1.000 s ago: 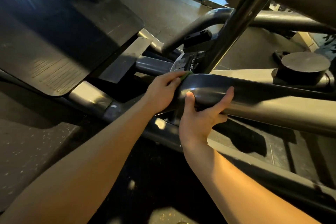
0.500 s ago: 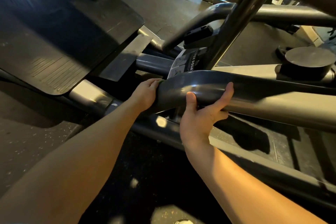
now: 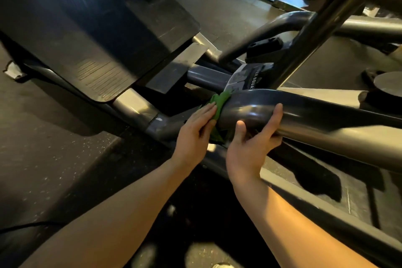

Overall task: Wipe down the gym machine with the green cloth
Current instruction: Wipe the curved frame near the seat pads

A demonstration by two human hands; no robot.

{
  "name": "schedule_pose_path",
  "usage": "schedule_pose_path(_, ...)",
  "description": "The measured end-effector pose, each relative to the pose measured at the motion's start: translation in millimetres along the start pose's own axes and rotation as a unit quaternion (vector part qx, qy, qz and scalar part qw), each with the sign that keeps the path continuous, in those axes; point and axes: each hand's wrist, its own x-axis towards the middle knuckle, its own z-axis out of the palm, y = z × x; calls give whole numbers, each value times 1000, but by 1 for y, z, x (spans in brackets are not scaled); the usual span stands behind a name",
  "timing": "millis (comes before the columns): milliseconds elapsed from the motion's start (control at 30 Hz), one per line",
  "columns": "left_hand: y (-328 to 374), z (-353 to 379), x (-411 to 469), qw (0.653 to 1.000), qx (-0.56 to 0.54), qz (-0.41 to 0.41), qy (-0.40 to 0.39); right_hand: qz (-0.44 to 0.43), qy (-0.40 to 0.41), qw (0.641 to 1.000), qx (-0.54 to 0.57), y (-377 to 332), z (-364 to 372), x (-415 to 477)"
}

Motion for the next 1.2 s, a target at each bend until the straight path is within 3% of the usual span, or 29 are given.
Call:
schedule_pose_path(100, -28, -6, 0, 996, -34, -76, 22, -13, -26, 999, -13, 3, 5, -4)
schedule_pose_path(333, -44, -27, 20, 966, 1, -253, 46, -47, -22, 997, -53, 7, 21, -9)
schedule_pose_path(400, -31, -27, 20, 971, -3, -236, 43, -40, -24, 997, -59, 7, 22, -8)
schedule_pose_path(567, 2, -15, 5, 996, -42, -76, 18, -48, -30, 995, -77, 11, 28, -7)
schedule_pose_path(633, -1, -15, 8, 999, -4, -52, 12, -50, -30, 995, -79, 13, 30, -6)
schedule_pose_path(733, -22, -20, 22, 991, 79, -105, 20, -47, -31, 996, -73, 14, 32, -4)
schedule_pose_path(867, -40, -33, 48, 974, 108, -198, 1, -50, -23, 996, -75, 16, 33, -4)
schedule_pose_path(1067, -9, -35, 45, 987, 121, -77, -73, -70, -10, 995, -75, 15, 40, -4)
schedule_pose_path(1200, -30, -39, 52, 979, 150, -122, -59, -66, -12, 996, -64, 20, 41, -3)
